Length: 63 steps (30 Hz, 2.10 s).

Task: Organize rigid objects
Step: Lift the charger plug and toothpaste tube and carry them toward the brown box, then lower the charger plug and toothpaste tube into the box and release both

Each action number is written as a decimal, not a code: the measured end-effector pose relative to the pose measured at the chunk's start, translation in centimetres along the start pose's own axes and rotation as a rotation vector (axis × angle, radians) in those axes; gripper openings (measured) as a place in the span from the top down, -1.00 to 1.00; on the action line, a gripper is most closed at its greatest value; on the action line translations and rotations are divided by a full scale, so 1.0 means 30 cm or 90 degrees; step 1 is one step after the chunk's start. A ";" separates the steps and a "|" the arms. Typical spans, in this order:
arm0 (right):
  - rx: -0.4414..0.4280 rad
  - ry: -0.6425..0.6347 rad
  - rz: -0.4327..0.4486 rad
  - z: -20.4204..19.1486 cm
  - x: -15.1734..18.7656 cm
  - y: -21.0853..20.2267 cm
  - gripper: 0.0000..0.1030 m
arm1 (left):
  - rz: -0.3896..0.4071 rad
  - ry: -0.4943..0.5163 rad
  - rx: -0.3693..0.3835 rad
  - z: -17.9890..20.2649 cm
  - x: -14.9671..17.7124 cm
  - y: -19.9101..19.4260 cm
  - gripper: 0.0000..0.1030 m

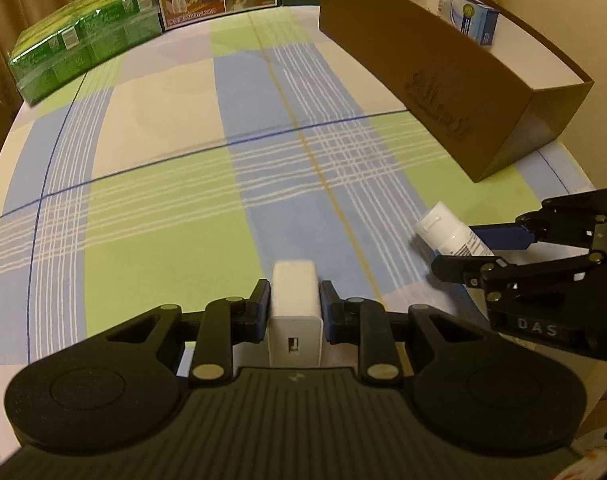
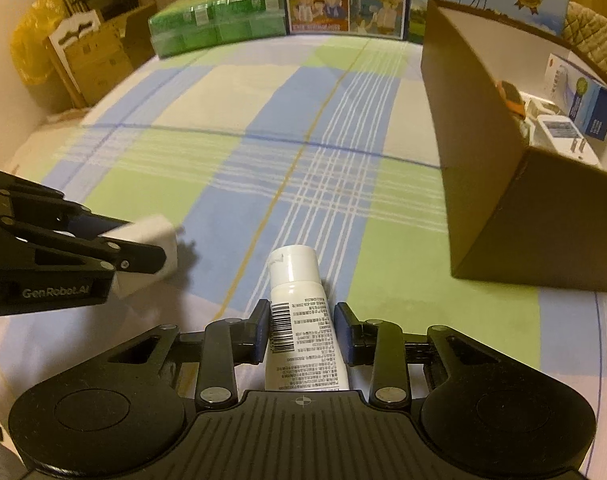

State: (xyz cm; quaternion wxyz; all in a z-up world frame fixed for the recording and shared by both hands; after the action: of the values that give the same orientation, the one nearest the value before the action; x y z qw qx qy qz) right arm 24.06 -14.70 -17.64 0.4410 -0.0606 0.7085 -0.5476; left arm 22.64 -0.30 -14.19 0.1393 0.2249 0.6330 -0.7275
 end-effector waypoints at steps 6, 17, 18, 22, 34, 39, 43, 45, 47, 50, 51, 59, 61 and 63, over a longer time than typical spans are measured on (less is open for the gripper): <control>-0.012 0.030 0.012 0.045 -0.013 -0.050 0.40 | -0.013 0.018 -0.010 0.033 -0.008 0.009 0.58; -0.031 0.050 0.015 0.116 -0.002 -0.103 0.40 | -0.054 0.000 -0.022 0.035 0.024 0.011 0.58; -0.034 0.049 0.016 0.121 -0.004 -0.109 0.40 | -0.050 0.000 -0.022 0.038 0.022 0.008 0.58; -0.044 0.050 0.024 0.138 -0.019 -0.135 0.40 | -0.030 0.001 -0.020 0.051 -0.005 -0.018 0.58; -0.060 0.076 0.069 0.262 -0.113 -0.248 0.40 | 0.057 0.024 0.015 0.180 -0.214 -0.132 0.58; -0.057 0.102 0.099 0.370 -0.185 -0.301 0.40 | 0.093 0.045 0.036 0.261 -0.358 -0.138 0.58; -0.045 0.119 0.123 0.477 -0.267 -0.325 0.40 | 0.115 0.050 0.052 0.336 -0.472 -0.111 0.58; -0.036 0.127 0.138 0.531 -0.314 -0.333 0.40 | 0.127 0.053 0.057 0.372 -0.527 -0.092 0.58; -0.032 0.136 0.151 0.584 -0.353 -0.334 0.40 | 0.135 0.053 0.061 0.409 -0.588 -0.064 0.58; -0.024 0.153 0.161 0.666 -0.417 -0.317 0.40 | 0.136 0.043 0.068 0.450 -0.665 -0.012 0.58; -0.022 0.159 0.161 0.689 -0.434 -0.306 0.40 | 0.135 0.042 0.067 0.459 -0.685 0.009 0.58; -0.023 0.198 0.122 0.824 -0.529 -0.143 0.40 | 0.098 0.018 0.040 0.491 -0.800 0.214 0.58; -0.023 0.202 0.103 0.835 -0.529 -0.096 0.40 | 0.085 0.015 0.029 0.488 -0.813 0.265 0.58; -0.023 0.206 0.083 0.844 -0.527 -0.049 0.40 | 0.071 0.012 0.023 0.485 -0.822 0.307 0.58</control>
State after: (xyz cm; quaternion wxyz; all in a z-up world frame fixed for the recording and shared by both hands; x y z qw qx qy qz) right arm 50.54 -24.57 -7.86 0.3544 0.0667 0.7825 -0.5075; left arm 46.13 -18.11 -8.25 0.1698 0.2694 0.6074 -0.7278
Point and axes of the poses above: each gripper's, at about its wrist camera, not at the fingertips, and y roughly the way its jaws point, z to its right, x to its underside, the point moved 4 cm from there along y, roughly the way its jaws point, and after that the axes turned 6 degrees about x, right-handed, at the moved point
